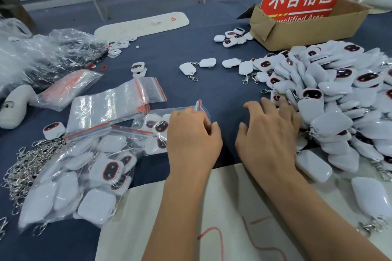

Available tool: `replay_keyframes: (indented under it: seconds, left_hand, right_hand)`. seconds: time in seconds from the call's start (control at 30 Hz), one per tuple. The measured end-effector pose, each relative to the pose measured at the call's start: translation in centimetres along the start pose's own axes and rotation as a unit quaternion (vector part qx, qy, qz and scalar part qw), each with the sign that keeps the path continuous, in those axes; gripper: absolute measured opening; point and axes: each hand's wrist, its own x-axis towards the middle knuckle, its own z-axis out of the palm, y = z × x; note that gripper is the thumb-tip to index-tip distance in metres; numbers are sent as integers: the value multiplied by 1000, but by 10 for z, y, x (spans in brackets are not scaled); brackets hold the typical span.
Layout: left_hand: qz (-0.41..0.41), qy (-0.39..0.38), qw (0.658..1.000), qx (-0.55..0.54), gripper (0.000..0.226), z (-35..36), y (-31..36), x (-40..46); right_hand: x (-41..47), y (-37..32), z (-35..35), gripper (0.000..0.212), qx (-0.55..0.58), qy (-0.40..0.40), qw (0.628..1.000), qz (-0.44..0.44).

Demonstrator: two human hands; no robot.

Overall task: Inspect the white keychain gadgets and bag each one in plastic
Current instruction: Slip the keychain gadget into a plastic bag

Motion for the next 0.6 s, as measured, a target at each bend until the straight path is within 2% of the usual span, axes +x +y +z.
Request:
replay_keyframes:
  seconds: [0.13,0.23,0.3,0.37,0.4,0.5,0.53,0.6]
  left_hand:
    - [8,6,1000,3,31,1,-1,0]
    - [7,18,1000,-14,31,2,-2,0]
    - [3,23,999,-24,31,3,-3,0]
    - [2,25,999,-28,32,3,-3,-1]
    - [3,26,999,-30,32,3,-4,-1]
    - [6,26,999,-36,33,3,-4,-1]
    - [7,27,999,-36,33,3,-4,-1]
    - [9,28,999,-37,32,3,-4,0]
  right_hand:
    - [1,-5,3,39,-4,-57,998,-40]
    - [-1,-5,5,41,125,-61,986,-89]
    - [-1,-3,4,40,191,-29,979,-69]
    - [-1,0,4,40,130,16,991,-26]
    - [-1,0,3,42,91,14,996,-8]
    - [-1,-5,3,47,5,-47,999,-15]
    - [-1,-6,5,48,9,-49,998,-33]
    - [-1,-5,4,50,113,-38,991,-64]
